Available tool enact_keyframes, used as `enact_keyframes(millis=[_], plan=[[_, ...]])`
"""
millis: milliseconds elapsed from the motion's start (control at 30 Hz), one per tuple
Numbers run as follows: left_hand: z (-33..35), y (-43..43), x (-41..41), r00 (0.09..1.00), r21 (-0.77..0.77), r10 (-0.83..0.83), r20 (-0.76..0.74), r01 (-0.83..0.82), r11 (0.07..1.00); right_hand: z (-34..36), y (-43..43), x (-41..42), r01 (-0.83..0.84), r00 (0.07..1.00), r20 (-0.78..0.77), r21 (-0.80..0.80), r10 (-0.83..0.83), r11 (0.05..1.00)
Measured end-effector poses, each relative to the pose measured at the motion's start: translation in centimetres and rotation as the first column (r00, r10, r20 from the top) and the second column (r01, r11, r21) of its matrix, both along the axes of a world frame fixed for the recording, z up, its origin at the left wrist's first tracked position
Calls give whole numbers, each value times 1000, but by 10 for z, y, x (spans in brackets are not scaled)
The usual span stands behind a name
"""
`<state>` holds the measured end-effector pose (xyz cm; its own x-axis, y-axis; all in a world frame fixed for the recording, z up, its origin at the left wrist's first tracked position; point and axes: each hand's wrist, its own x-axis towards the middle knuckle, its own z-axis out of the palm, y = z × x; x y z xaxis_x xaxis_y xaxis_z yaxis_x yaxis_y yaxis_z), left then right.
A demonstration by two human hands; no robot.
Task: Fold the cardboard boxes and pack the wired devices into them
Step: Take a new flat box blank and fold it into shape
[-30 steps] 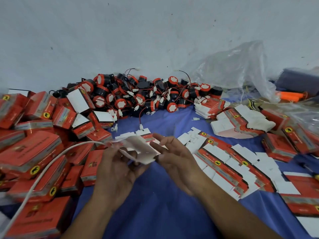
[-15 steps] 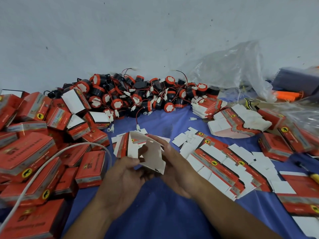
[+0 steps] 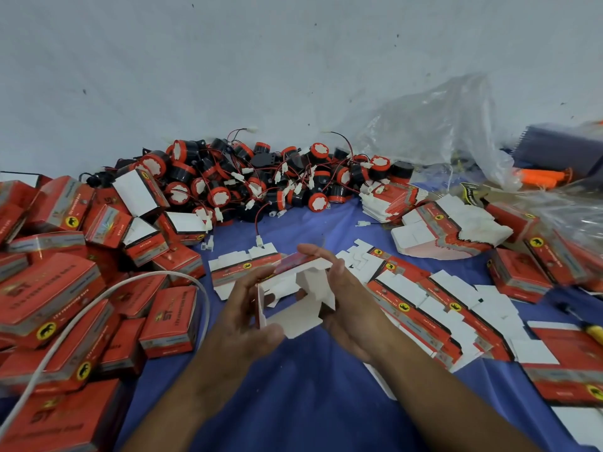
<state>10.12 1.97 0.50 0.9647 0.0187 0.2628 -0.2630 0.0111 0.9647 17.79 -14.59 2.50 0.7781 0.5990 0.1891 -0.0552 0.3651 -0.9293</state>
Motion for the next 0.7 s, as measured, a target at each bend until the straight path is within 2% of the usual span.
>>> enact_keyframes(millis=[133, 233, 333, 467, 567, 700], plan=[[1, -4, -1, 996, 83, 77, -38, -74, 994, 0, 4, -3, 116, 992, 57, -69, -112, 991], [-2, -5, -4, 988, 70, 151, -29, -149, 986, -1, 5, -4, 135, 985, 120, -129, -120, 982], [0, -7, -3, 983, 8, 185, -9, -185, 983, 0, 4, -5, 68, 991, 125, -119, -53, 991], [-1, -8, 0, 962, -158, 272, -1, -268, 950, 2, 1, -3, -145, 988, 38, -55, 147, 988], [-1, -6, 1, 943, -125, 334, -1, -331, 935, 0, -1, -3, -244, 969, -32, -6, 244, 970], [2, -6, -1, 922, -80, 379, 77, -373, 924, -4, 1, -2, -213, 977, -15, -69, 213, 975]])
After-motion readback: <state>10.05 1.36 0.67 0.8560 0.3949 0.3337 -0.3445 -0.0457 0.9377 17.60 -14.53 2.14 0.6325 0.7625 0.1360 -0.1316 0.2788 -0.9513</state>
